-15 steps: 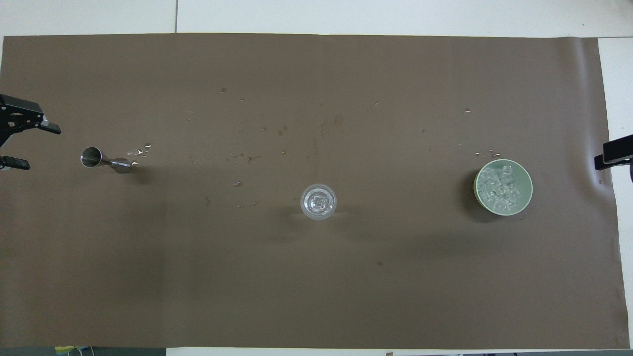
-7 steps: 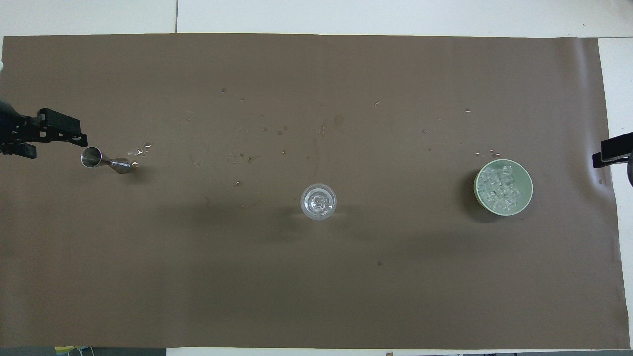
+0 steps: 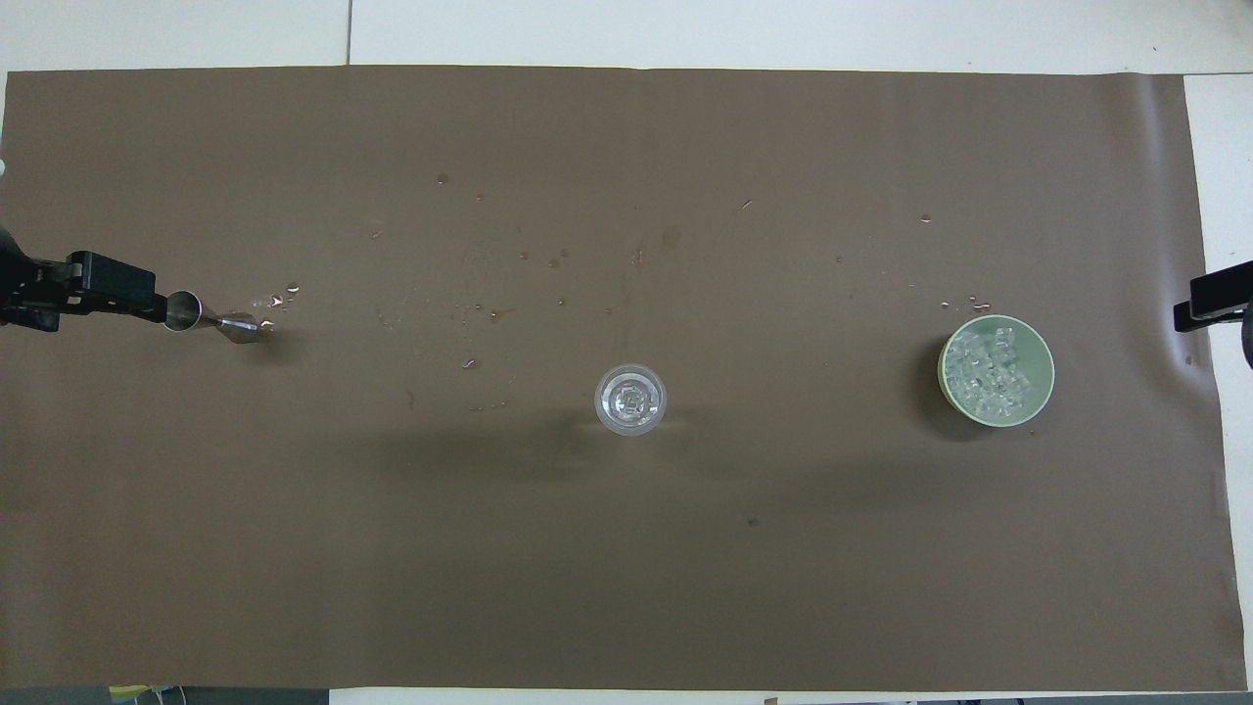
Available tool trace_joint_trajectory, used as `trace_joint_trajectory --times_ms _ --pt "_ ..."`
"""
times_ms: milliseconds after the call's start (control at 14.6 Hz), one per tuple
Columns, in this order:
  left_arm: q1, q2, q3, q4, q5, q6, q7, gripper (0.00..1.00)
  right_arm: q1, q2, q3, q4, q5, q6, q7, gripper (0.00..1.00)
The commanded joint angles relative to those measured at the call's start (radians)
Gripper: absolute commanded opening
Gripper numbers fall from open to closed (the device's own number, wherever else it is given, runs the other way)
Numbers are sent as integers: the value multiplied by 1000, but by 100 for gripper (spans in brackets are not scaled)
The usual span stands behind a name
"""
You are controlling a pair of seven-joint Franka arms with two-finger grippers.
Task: Pour wine and add ice with both arms
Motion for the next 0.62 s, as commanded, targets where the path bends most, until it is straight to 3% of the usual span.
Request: trace_joint_trajectory --times_ms 0,548 --pt "4 -22 -14 -25 20 -4 35 100 -21 6 18 13 -4 2 4 100" --pt "10 -13 -11 -12 51 -3 84 100 -21 6 18 13 -4 5 4 100"
